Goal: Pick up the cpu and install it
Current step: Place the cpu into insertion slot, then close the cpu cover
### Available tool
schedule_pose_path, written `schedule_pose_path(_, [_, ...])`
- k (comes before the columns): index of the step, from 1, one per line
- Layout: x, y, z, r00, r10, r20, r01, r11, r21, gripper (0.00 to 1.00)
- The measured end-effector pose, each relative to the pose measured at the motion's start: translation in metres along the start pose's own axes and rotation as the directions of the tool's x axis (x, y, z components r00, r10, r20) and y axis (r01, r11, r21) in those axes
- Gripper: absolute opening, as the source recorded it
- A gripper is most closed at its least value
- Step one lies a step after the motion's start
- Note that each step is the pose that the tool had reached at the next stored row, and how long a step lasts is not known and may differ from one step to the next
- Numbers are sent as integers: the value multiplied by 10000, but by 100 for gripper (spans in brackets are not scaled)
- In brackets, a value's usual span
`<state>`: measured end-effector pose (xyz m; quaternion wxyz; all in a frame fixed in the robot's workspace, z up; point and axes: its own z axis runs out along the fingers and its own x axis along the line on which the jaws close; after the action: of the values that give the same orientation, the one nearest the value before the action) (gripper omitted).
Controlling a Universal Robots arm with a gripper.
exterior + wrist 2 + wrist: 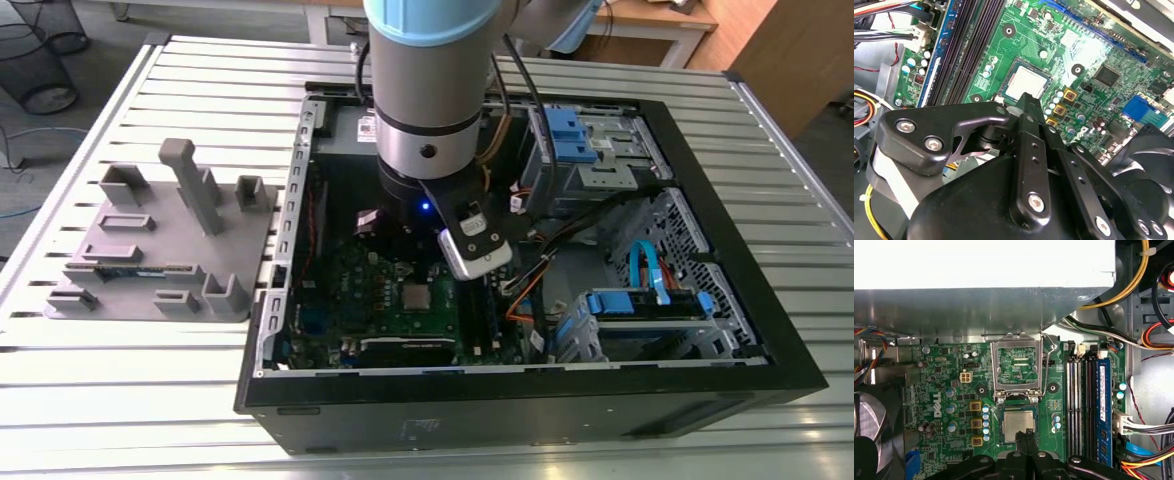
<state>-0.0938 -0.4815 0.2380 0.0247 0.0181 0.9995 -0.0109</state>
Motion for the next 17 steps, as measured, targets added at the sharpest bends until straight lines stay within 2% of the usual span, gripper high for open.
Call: schedule_pose_path(17, [-27,1,-17,10000,-6,0,6,10000,-1,11])
